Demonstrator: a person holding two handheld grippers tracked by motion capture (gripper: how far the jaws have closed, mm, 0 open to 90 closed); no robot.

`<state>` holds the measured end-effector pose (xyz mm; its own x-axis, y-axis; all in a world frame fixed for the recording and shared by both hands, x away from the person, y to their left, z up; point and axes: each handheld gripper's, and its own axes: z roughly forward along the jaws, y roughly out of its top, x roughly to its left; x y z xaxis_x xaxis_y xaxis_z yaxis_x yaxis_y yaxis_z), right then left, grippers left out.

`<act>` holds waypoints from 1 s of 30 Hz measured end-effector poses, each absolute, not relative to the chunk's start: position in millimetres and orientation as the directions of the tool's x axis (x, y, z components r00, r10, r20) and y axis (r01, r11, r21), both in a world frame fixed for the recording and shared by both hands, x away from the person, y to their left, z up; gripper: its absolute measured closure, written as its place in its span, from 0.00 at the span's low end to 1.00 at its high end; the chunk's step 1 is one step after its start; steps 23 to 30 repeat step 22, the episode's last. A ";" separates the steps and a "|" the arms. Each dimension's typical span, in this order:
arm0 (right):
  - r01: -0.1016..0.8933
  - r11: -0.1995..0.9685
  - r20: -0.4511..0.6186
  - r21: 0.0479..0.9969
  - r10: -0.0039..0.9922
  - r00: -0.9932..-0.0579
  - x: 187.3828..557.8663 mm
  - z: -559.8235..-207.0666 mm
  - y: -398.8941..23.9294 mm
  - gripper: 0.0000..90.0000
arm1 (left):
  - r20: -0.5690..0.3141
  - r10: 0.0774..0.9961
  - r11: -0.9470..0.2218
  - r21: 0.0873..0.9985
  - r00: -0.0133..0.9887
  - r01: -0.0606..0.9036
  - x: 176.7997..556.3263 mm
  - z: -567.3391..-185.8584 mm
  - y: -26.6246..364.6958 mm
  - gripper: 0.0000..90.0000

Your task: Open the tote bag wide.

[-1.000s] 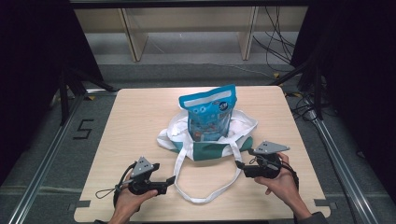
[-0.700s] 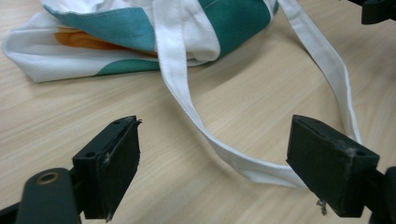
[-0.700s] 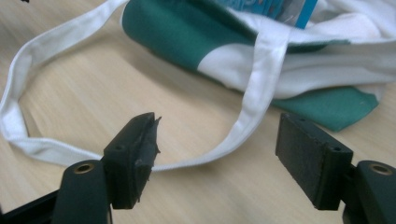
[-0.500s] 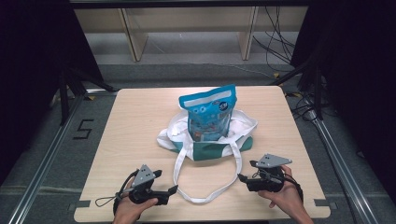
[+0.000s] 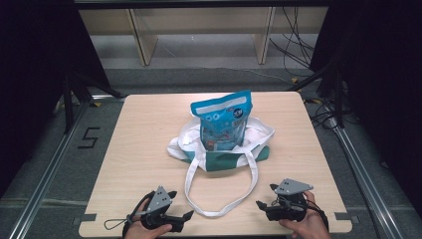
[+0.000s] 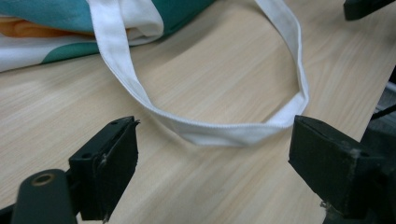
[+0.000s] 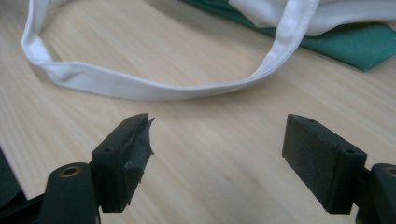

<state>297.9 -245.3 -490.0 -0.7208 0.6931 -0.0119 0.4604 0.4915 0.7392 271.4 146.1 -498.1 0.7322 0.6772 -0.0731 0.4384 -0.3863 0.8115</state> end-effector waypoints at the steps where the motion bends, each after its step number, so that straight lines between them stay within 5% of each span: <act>1: 0.462 0.499 -0.016 0.733 0.692 -0.722 295.7 -490.4 -245.2 0.27 | -0.056 0.672 -0.412 0.800 0.738 0.436 269.9 -497.6 146.7 0.17; 30: 0.470 0.534 -0.016 0.703 0.673 -0.740 289.5 -497.2 -244.5 0.27 | -0.033 0.674 -0.441 0.784 0.738 0.437 266.2 -501.6 145.1 0.17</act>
